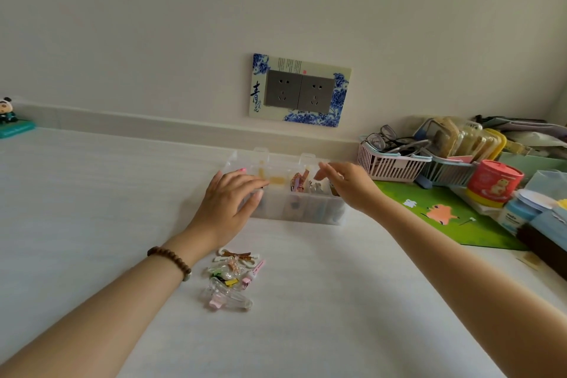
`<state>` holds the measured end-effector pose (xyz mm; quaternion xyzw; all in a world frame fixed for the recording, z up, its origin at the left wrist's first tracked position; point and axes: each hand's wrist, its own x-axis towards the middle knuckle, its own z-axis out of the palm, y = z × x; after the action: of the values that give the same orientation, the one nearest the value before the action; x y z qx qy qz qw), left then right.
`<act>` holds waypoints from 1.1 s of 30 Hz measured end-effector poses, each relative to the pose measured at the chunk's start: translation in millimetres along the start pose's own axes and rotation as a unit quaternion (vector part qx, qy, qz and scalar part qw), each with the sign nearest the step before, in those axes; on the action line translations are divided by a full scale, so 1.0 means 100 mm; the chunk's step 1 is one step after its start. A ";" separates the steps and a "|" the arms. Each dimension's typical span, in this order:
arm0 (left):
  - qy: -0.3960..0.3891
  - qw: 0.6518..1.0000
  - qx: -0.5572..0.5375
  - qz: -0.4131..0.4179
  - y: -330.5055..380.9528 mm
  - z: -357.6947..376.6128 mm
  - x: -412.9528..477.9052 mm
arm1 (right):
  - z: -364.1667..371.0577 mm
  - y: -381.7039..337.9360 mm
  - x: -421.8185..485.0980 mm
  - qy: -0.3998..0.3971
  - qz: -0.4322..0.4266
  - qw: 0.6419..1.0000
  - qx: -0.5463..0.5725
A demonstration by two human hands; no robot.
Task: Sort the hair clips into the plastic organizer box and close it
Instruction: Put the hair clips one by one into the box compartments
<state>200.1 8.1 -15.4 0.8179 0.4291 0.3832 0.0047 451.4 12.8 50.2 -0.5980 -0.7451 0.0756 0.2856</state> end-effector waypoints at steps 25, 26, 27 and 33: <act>-0.005 0.996 -0.074 -0.048 -0.03 -0.19 -0.03 | 0.29 -0.82 -0.60 -0.176 -0.132 0.972 0.081; -0.003 0.995 -0.079 -0.052 -0.04 -0.20 -0.03 | 0.37 -0.83 -0.64 -0.204 -0.132 0.967 0.074; 0.001 0.995 -0.082 -0.053 -0.04 -0.20 -0.04 | 0.45 -0.84 -0.67 -0.215 -0.126 0.966 0.076; -0.011 0.992 -0.109 -0.067 -0.10 -0.19 -0.04 | 0.64 -0.85 -0.70 -0.195 -0.068 0.970 0.125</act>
<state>179.6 5.1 -8.1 0.7859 0.4391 0.4174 0.1239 355.1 -61.2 12.3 -0.4791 -0.8102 0.2635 0.2114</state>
